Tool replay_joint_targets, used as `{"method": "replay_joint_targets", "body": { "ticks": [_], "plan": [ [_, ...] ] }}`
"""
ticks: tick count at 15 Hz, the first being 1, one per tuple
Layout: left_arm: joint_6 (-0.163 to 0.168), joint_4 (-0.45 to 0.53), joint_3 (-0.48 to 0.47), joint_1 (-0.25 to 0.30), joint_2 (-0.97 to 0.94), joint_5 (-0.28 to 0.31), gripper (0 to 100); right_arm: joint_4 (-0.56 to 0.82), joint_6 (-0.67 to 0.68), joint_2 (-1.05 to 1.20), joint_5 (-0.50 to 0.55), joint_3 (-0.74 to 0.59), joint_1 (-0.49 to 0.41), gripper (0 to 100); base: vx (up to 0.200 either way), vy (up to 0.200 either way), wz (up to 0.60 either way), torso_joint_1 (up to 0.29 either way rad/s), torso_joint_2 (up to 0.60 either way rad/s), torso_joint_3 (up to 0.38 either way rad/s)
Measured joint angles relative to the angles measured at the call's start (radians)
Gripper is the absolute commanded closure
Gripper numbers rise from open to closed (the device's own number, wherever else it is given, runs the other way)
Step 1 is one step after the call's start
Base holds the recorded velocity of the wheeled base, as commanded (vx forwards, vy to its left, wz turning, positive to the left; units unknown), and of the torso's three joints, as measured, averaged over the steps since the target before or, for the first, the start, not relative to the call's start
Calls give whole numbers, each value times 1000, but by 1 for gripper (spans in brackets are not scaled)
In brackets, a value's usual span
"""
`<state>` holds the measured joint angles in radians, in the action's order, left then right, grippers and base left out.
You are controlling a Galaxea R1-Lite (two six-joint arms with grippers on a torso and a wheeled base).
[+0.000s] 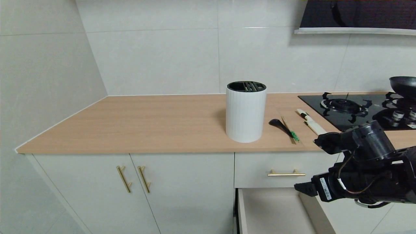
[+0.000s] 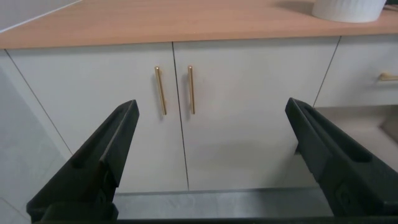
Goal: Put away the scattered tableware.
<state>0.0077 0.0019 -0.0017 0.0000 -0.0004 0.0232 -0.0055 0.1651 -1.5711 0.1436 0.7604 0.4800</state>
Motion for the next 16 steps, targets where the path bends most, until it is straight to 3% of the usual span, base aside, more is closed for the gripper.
{"method": "replay_joint_targets", "body": {
  "ticks": [3,8,16],
  "plan": [
    [0,0,0,0,0,0,0,-94,-8,-13,15,69,-28,0,0,0,0,0,0,0],
    [0,0,0,0,0,0,0,0,-5,-138,60,352,-83,0,0,0,0,0,0,0],
    [0,0,0,0,0,0,0,-28,79,-387,113,515,-185,0,0,0,0,0,0,0]
  ]
}}
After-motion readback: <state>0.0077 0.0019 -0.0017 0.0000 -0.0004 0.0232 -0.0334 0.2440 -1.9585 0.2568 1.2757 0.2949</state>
